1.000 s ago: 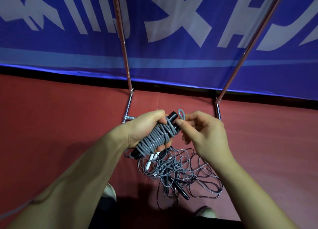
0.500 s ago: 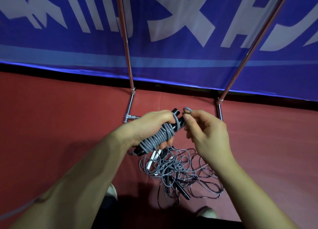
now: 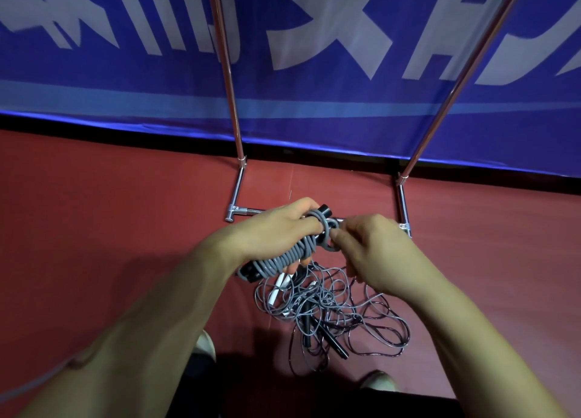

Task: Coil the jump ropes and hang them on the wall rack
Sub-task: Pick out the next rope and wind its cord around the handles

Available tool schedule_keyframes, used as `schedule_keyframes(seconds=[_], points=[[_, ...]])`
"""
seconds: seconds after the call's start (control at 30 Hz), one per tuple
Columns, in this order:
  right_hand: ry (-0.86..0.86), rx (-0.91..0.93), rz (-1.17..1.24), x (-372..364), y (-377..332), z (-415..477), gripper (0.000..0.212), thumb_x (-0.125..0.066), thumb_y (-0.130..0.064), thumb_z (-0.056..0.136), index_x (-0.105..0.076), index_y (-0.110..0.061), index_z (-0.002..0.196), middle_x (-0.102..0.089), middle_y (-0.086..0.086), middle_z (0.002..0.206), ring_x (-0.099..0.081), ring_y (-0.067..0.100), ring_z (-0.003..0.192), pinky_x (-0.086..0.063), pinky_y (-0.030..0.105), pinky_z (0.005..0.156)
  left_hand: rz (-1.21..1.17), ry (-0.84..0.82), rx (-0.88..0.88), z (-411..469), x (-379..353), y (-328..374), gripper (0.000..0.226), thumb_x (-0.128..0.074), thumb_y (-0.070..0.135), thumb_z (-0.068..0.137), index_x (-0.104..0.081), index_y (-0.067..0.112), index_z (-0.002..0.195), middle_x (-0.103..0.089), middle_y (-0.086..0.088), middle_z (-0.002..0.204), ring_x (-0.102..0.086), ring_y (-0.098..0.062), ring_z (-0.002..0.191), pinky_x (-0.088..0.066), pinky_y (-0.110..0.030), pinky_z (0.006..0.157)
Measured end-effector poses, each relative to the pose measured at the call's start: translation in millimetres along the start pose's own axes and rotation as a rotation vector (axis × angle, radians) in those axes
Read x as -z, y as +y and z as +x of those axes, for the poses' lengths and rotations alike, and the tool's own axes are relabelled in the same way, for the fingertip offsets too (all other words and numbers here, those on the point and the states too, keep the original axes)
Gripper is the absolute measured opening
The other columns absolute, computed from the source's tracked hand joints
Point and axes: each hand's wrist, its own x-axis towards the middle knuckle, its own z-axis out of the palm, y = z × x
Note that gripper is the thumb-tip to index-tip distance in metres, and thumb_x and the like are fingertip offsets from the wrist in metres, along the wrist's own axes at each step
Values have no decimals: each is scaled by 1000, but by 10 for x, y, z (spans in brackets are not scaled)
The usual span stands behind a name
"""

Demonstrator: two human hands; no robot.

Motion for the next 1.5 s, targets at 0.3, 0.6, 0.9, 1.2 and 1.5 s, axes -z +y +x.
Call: schedule_keyframes(seconds=[0.3, 0.6, 0.9, 1.2, 1.5], points=[[-164, 176, -164, -127, 91, -62, 16, -43, -26, 104, -45, -25, 88, -59, 4, 77, -54, 32, 70, -46, 49, 67, 234, -21, 62, 17, -68, -28, 22, -43, 50, 91, -57, 34, 97, -69, -10, 83, -60, -24, 64, -54, -59, 79], [-280, 292, -28, -22, 109, -81, 15, -43, -21, 104, -55, -18, 112, -64, 0, 103, -57, 19, 90, -46, 39, 83, 5, -99, 136, -43, -75, -18, 18, -46, 32, 94, -57, 18, 94, -63, -16, 71, -56, -29, 55, -46, -32, 54], [-206, 206, 239, -3, 100, -35, 16, -59, -19, 100, -65, -15, 86, -44, -7, 56, -36, 5, 51, -34, 28, 51, -178, -83, 204, -22, -40, -67, 50, -38, 52, 90, -70, 17, 75, -62, -21, 72, -54, -29, 55, -43, -31, 53], [176, 123, 631, -179, -8, 2, 16, -64, -17, 97, -52, -26, 101, -61, 11, 60, -57, 40, 54, -49, 53, 54, -402, 22, 164, 21, -8, 16, 54, -38, 49, 96, -72, 13, 75, -63, -21, 69, -55, -28, 47, -45, -25, 42], [349, 317, 130, -299, -99, -26, 14, -59, -24, 98, -63, -22, 111, -52, -7, 84, -52, 8, 74, -41, 24, 69, -574, 116, 215, 31, -80, 108, 44, -45, 50, 99, -62, 10, 94, -56, -14, 60, -52, -25, 42, -45, -26, 39]])
